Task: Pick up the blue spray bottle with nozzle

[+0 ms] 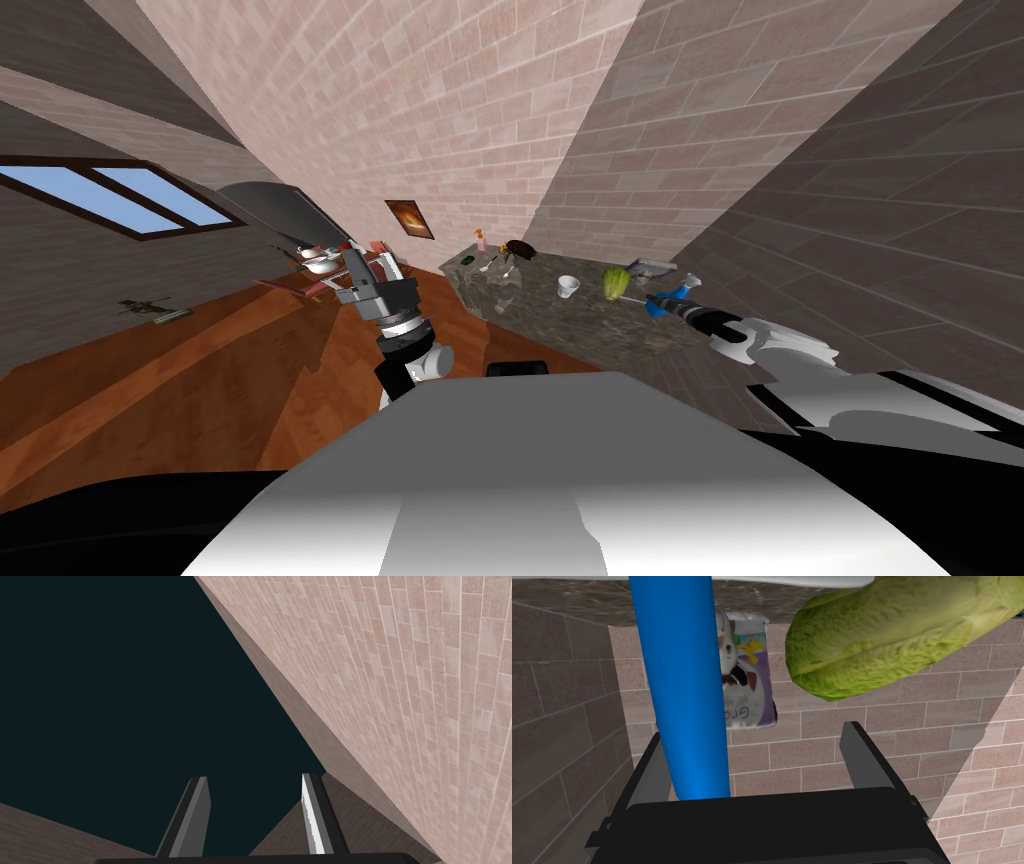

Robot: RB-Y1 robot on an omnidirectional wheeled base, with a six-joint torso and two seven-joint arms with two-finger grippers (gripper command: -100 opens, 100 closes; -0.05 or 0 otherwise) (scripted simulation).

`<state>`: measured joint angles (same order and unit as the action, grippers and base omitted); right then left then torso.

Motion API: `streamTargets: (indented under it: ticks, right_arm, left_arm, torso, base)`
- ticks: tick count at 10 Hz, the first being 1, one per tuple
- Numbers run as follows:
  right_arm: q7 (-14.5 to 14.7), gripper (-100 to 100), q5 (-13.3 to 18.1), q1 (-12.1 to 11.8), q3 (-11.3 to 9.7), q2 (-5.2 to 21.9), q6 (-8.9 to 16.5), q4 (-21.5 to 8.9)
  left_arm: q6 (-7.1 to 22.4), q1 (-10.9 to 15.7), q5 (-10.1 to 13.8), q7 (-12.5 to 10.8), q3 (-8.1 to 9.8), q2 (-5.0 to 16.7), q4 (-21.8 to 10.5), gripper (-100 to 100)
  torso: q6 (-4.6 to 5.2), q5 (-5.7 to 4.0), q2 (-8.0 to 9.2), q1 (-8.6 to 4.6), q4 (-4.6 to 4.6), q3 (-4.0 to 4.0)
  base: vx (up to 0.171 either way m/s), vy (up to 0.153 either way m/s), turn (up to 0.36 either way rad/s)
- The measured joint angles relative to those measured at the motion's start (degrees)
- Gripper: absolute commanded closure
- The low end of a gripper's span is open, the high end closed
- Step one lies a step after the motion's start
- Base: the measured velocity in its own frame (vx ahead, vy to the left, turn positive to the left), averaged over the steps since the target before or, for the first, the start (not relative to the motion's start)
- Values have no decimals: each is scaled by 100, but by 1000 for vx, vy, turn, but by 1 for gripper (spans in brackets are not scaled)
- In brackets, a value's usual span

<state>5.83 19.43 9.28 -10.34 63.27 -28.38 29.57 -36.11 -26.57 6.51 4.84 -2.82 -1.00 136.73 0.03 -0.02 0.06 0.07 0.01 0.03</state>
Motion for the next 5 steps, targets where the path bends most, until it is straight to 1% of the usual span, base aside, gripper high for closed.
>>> streamTargets:
  ticks: [1, 2, 3, 4, 5]
  right_arm:
    - [23, -100, 11, 203, -12, -29, -86, -322]
    - [-52, -100, -72, -148, 74, 57, 139, 6]
    - [-29, -100, -26, 82, 27, 2, 86, -259]
    - [31, -100, -12, 182, 22, -24, -49, -523]
    - [52, -100, -53, 285, -77, -1, -168, -633]
  left_arm:
    - [0, 0, 0, 0, 0, 0, 0, 0]
    - [0, 0, 0, 0, 0, 0, 0, 0]
    - [0, 0, 0, 0, 0, 1, 0, 0]
    - [0, 0, 0, 0, 0, 1, 0, 0]
    - [0, 1, 0, 0, 0, 0, 0, 0]
  torso:
    - [-1, -4, -13, -11, -4, -8]
    - [3, -6, -16, -20, -4, -10]
    - [-4, -7, -22, -22, -6, -13]
    - [0, -8, -21, -23, -6, -13]
    - [-10, -4, -9, -4, -4, -7]
  base:
    - [13, -3, 11]
    - [8, -10, -13]
    - [5, -6, 16]
    - [-52, 48, 212]
    - [-90, 72, 125]
